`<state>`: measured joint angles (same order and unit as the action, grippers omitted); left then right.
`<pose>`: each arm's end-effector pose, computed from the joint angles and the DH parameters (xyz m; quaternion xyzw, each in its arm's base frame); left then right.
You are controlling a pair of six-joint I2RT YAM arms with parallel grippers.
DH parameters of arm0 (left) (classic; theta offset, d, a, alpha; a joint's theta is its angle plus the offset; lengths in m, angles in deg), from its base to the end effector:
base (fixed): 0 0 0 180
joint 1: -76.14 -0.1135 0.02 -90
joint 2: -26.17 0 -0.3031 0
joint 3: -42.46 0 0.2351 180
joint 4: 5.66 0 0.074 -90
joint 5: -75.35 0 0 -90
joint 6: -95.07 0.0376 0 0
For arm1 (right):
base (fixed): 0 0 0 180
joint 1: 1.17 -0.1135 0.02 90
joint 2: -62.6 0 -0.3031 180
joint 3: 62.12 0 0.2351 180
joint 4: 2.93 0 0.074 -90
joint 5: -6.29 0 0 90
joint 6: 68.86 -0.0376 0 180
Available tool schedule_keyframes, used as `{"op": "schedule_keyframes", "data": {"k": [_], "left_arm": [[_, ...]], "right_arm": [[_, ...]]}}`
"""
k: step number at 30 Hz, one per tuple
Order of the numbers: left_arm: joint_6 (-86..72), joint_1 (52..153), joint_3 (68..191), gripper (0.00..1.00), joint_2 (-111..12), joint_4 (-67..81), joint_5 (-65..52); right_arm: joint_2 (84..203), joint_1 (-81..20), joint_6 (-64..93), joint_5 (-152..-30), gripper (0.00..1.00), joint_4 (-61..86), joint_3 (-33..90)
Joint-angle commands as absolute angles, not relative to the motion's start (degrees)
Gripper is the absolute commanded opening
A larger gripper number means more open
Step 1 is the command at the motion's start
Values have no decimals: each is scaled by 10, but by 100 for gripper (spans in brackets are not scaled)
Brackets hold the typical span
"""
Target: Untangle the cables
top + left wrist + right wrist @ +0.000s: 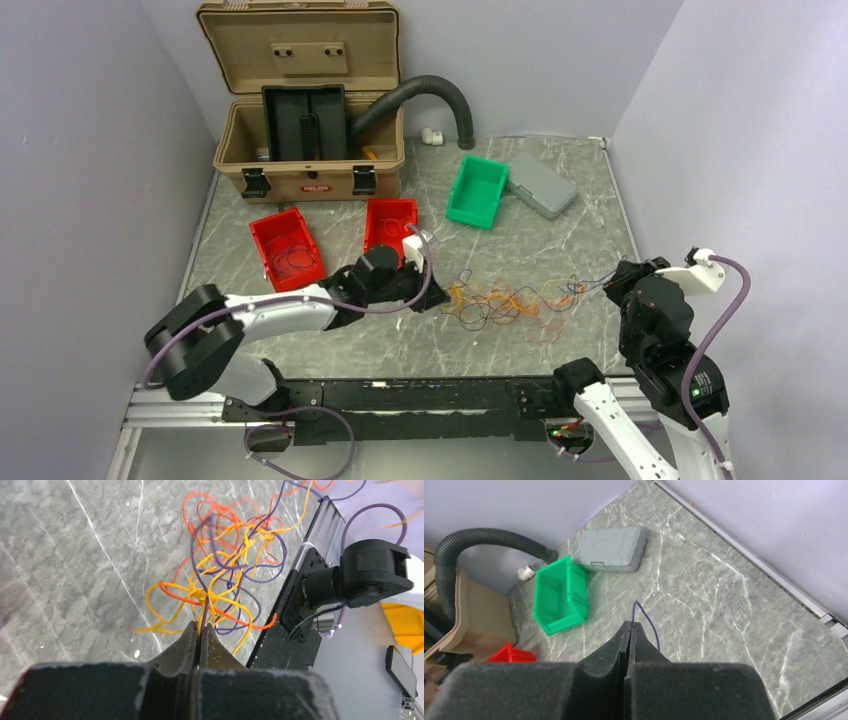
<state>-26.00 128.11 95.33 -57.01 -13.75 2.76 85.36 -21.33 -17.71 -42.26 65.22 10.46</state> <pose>0.1690 -0.2343 0.2543 0.2318 0.7916 -0.4594 0.3294 -0.0016 -0.0271 0.3782 0.3276 0.7145 0.0200 0.6179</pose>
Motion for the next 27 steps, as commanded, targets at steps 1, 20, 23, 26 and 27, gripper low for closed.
{"op": "schedule_keyframes", "data": {"k": [1, 20, 23, 26, 27], "left_arm": [[-212, 1284, 957, 0, -499, -62, 7], [-164, 1287, 963, 0, -249, 198, -197], [-221, 1285, 952, 0, -172, 271, -344], [-258, 1284, 935, 0, -96, 315, -432], [-269, 1284, 931, 0, -75, 329, -452]], "right_arm": [[865, -212, -153, -403, 0, 655, 114], [922, -213, -294, -483, 0, 685, 1], [935, -212, -332, -429, 0, 711, 16], [939, -212, -398, -374, 0, 751, 31], [938, -212, -421, -353, 0, 770, 37]]}}
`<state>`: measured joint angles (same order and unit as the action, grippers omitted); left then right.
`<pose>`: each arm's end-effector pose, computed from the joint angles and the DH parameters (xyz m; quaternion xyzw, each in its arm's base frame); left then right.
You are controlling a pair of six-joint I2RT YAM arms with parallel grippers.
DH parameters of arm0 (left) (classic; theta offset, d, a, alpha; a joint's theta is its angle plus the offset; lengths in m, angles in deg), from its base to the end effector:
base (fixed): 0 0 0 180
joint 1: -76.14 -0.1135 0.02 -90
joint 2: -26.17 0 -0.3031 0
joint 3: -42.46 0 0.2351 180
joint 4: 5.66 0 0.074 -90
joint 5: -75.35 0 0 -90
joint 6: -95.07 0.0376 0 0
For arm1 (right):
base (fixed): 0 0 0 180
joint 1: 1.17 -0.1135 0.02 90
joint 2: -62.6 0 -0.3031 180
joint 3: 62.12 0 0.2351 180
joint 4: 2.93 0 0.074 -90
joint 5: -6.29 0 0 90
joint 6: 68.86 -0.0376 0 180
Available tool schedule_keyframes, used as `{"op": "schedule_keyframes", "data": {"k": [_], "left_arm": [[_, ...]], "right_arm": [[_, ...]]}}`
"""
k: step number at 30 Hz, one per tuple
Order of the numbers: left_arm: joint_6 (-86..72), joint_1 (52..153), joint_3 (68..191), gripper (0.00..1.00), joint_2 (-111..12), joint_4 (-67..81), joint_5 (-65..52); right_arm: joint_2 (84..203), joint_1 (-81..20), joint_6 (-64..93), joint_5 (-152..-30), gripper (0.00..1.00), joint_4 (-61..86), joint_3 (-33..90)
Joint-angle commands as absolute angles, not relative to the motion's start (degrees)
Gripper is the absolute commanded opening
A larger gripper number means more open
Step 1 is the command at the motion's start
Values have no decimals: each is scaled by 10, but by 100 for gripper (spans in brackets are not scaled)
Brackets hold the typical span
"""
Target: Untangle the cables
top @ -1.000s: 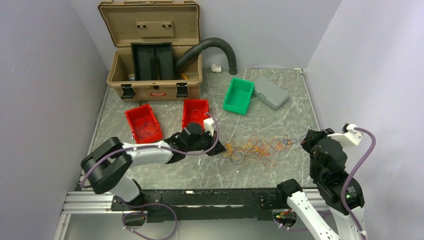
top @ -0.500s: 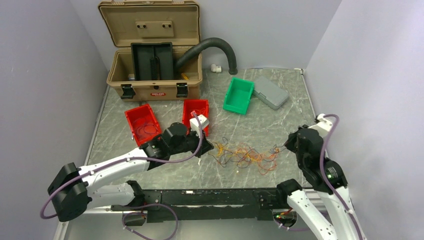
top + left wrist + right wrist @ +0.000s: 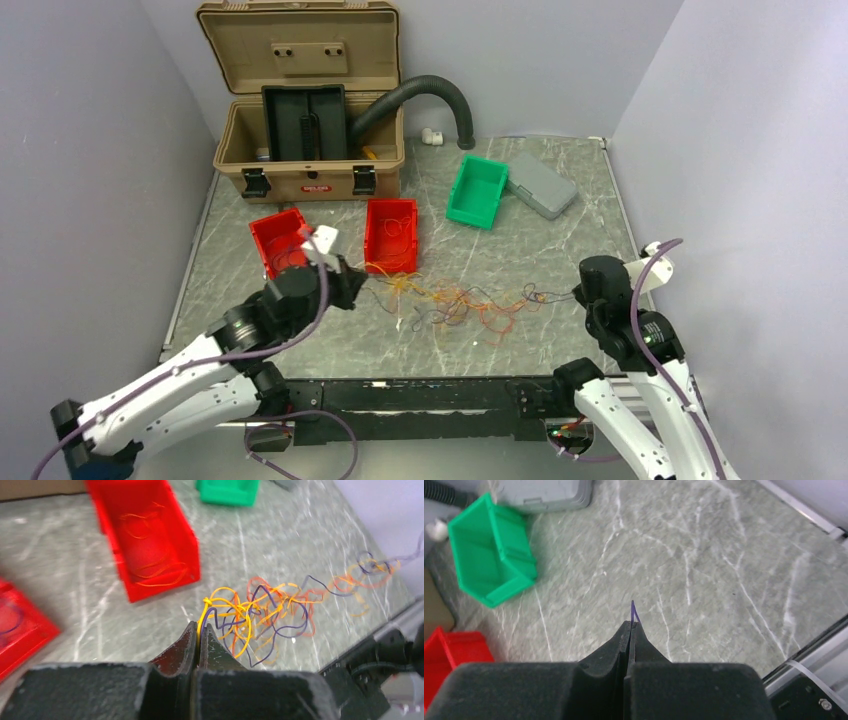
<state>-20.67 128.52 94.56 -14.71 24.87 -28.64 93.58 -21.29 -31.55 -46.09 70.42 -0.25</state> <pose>0.0839 -0.0940 0.3211 0.1180 0.8041 -0.2847 0.5084 0.0440 -0.0083 0.3202 0.3677 0.7951 -0.0111 0.4822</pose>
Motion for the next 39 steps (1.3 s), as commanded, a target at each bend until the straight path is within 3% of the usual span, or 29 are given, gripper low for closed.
{"op": "schedule_keyframes", "data": {"k": [1, 8, 12, 16, 20, 23, 24, 27, 29, 33, 39], "left_arm": [[-284, 1284, 931, 0, -55, 349, -471], [-305, 1284, 926, 0, 40, 399, -529], [-241, 1285, 920, 0, 35, 348, -464], [-209, 1285, 943, 0, -13, 326, -405], [-147, 1285, 956, 2, -70, 270, -270], [-120, 1285, 962, 12, -115, 233, -184], [-114, 1285, 965, 20, -128, 223, -161], [-92, 1294, 971, 61, -173, 179, -100], [-79, 1306, 975, 75, -207, 140, -88], [-73, 1316, 982, 83, -278, 28, -77], [-75, 1321, 1019, 85, -402, -143, -18]], "right_arm": [[936, -212, -441, -333, 0, 789, 43], [903, -212, -411, -273, 0, 766, 57], [897, -212, -256, -407, 0, 645, 39], [907, -212, -201, -528, 0, 573, 5], [937, -212, -175, -626, 0, 547, -7], [959, -212, -114, -741, 0, 508, -8], [968, -212, -106, -776, 0, 499, -6], [978, -213, -85, -878, 0, 466, 3], [976, -213, -81, -916, 0, 448, 14], [978, -213, -80, -947, 0, 436, 55], [1009, -213, -80, -957, 0, 477, 143]]}}
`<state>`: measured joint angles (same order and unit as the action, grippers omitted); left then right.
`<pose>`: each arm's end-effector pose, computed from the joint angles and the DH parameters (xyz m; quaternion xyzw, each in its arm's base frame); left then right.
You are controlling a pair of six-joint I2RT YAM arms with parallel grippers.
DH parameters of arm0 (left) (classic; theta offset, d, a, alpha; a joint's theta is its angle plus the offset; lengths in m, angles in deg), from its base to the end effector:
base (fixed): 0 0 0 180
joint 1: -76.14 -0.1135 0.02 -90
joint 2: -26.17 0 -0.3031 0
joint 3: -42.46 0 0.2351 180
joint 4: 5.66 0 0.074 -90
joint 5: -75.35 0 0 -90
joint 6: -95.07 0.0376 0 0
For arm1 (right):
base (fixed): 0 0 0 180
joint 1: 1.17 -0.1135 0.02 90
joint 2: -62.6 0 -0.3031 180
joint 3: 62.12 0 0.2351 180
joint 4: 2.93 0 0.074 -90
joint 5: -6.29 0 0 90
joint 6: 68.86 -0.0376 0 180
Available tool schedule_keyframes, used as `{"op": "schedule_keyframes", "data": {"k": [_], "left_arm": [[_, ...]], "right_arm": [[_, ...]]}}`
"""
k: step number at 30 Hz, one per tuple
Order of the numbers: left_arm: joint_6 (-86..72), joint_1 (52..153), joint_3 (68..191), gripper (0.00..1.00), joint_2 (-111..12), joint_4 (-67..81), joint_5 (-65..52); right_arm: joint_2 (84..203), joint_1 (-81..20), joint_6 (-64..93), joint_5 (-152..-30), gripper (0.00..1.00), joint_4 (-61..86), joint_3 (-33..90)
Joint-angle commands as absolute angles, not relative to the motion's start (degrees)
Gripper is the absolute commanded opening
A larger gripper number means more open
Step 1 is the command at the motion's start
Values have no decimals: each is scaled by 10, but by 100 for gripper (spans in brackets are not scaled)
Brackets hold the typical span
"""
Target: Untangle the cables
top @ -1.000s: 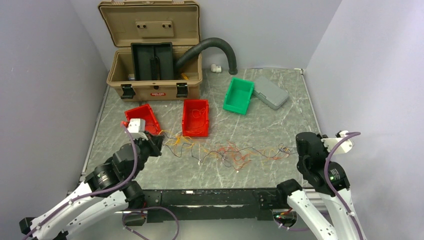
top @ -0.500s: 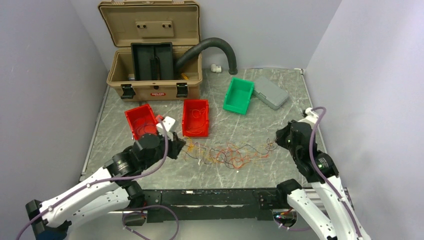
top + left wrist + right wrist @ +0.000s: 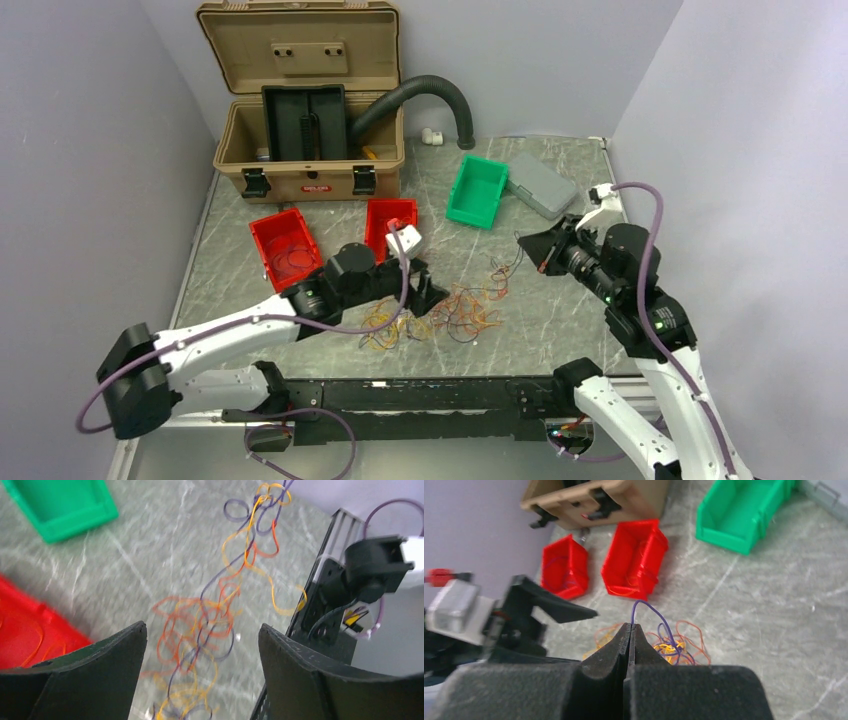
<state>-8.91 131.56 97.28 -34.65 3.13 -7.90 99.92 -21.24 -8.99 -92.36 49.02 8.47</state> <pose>0.1176 -0.1784 0.3251 0.3134 0.7270 -0.3851 0.4743 0.0740 0.0331 0.3906 0.0272 0.8109 0.3021 0.5004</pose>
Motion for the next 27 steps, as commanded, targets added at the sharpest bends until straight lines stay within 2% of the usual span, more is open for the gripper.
{"op": "schedule_keyframes", "data": {"k": [1, 8, 14, 16, 19, 22, 23, 24, 25, 27], "left_arm": [[-72, 1323, 1027, 85, -422, -166, -9], [-90, 1326, 1081, 83, -541, -267, 34], [-126, 1329, 1120, 73, -612, -290, 75], [-130, 1329, 1124, 63, -624, -291, 79], [-134, 1329, 1131, 40, -641, -278, 79], [-134, 1329, 1129, 27, -640, -259, 70], [-132, 1329, 1124, 20, -637, -257, 69], [-131, 1329, 1117, 7, -633, -259, 68], [-129, 1329, 1111, 0, -631, -260, 68], [-121, 1328, 1104, 0, -622, -245, 55]], "right_arm": [[1009, -213, -82, -957, 0, 480, 150], [1005, -213, -103, -966, 0, 470, 171], [1007, -213, -113, -956, 0, 467, 171], [1006, -213, -115, -949, 0, 467, 172], [1001, -213, -119, -934, 0, 469, 171], [994, -212, -121, -908, 0, 476, 172], [991, -213, -120, -896, 0, 481, 175], [990, -213, -118, -885, 0, 488, 178], [987, -213, -117, -873, 0, 493, 180], [980, -213, -119, -842, 0, 507, 183]]}}
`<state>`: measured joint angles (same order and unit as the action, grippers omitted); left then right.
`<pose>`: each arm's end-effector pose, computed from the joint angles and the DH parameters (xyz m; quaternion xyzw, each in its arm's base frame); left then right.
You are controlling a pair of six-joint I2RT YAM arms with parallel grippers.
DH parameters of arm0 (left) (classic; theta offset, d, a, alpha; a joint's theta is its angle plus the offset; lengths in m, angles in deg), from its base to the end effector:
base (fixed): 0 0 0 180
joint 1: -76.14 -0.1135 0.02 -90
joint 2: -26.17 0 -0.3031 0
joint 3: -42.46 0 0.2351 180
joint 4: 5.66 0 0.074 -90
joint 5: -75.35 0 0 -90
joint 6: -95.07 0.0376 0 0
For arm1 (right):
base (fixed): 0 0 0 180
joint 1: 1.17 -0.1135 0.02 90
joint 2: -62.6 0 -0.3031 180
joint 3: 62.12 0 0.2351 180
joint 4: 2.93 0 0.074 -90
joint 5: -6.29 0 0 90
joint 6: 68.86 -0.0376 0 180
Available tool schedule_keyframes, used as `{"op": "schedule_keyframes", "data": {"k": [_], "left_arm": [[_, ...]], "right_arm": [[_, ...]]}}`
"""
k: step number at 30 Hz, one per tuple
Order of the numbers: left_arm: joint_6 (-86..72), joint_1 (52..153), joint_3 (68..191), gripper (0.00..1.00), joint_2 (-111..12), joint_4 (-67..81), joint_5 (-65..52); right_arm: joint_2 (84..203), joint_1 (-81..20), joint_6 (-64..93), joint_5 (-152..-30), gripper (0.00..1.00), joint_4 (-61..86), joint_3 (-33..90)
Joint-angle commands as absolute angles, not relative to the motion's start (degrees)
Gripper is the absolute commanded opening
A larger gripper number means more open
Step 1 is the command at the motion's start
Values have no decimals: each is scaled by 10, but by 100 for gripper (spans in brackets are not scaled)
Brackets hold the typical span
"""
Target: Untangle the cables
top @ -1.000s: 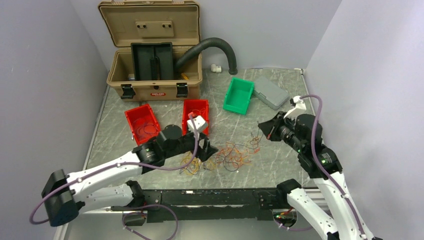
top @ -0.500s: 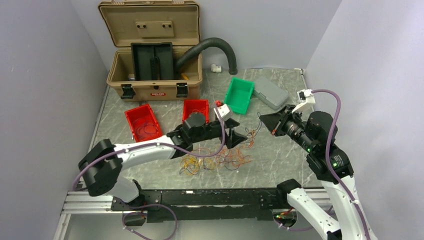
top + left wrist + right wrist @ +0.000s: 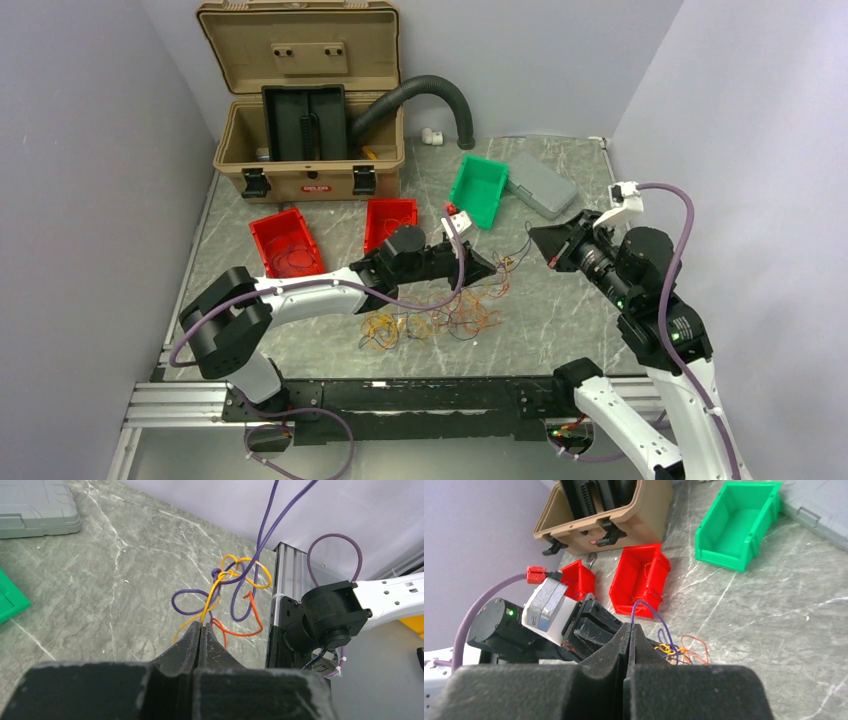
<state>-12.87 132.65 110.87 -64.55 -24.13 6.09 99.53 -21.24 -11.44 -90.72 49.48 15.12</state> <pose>0.1821 -0.2994 0.3200 0.3533 0.6375 -0.5111 0.4554 0.0603 0.0269 0.4244 0.0464 0.7758 0.3209 0.5413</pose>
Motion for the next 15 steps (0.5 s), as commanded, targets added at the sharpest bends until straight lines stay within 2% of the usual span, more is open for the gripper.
{"op": "schedule_keyframes", "data": {"k": [1, 4, 8, 12, 15], "left_arm": [[-117, 1327, 1102, 0, -614, -227, 37], [-124, 1306, 1079, 0, -581, -186, -13], [-170, 1226, 1021, 0, -509, -167, 1], [-162, 1164, 1003, 0, -435, -97, -17], [-130, 1149, 1018, 0, -399, -37, -25]], "right_arm": [[975, -213, -125, -806, 0, 518, 184], [960, -213, -158, -653, 0, 574, 187], [932, -213, -216, -479, 0, 648, 168], [917, -213, -259, -418, 0, 705, 148], [908, -213, -245, -449, 0, 695, 128]]}}
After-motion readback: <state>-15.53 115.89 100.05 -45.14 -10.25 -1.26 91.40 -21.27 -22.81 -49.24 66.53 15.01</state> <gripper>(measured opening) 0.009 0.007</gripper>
